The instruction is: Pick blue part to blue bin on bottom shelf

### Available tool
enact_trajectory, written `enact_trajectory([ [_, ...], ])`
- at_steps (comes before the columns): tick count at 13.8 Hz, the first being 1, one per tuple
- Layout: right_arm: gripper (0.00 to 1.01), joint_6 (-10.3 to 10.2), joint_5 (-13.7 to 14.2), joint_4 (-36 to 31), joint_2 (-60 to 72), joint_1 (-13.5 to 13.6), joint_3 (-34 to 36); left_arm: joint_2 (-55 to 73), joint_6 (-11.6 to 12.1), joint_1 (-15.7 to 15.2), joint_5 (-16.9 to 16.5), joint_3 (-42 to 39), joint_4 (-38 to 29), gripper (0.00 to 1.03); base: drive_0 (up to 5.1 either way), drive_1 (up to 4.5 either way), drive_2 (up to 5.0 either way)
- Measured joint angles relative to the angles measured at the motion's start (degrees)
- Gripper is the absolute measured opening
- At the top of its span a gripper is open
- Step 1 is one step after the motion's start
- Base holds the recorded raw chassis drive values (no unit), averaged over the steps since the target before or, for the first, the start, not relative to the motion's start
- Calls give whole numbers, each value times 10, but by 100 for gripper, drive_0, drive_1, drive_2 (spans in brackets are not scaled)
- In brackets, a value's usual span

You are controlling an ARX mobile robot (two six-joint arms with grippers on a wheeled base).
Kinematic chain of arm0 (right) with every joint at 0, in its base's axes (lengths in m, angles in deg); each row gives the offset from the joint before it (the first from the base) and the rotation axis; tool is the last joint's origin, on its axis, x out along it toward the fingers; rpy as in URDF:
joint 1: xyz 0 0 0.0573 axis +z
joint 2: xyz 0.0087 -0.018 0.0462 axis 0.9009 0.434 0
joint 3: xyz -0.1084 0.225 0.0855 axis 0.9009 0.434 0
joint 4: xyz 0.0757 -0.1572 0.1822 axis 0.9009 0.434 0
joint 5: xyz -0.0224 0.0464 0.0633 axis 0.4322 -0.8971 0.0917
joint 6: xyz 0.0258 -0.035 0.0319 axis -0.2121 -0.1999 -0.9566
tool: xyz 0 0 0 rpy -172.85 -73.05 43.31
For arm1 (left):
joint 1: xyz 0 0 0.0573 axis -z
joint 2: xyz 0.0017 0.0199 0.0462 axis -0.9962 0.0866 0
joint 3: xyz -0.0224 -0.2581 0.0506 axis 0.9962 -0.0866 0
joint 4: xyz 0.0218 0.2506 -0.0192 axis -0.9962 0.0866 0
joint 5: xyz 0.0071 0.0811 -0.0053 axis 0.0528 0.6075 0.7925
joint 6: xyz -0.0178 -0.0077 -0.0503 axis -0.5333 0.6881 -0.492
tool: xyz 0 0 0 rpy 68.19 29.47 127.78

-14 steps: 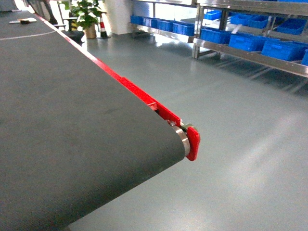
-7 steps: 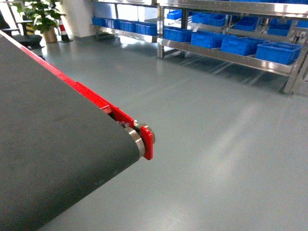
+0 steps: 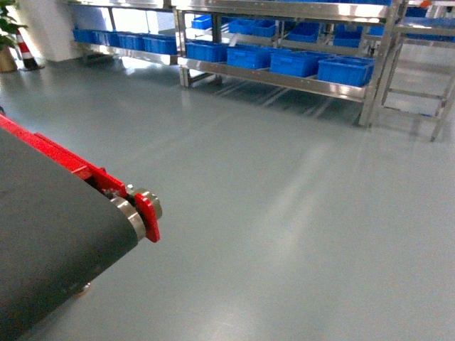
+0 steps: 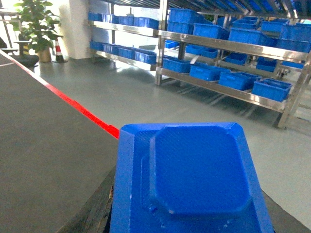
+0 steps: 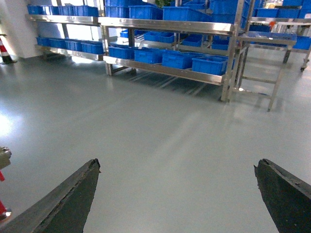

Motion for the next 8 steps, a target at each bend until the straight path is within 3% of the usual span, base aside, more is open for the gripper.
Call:
enact_trajectory([
  [8, 98, 0, 0, 0, 0, 0, 0, 0, 0, 0, 0, 0, 0, 43, -161, -161, -161],
])
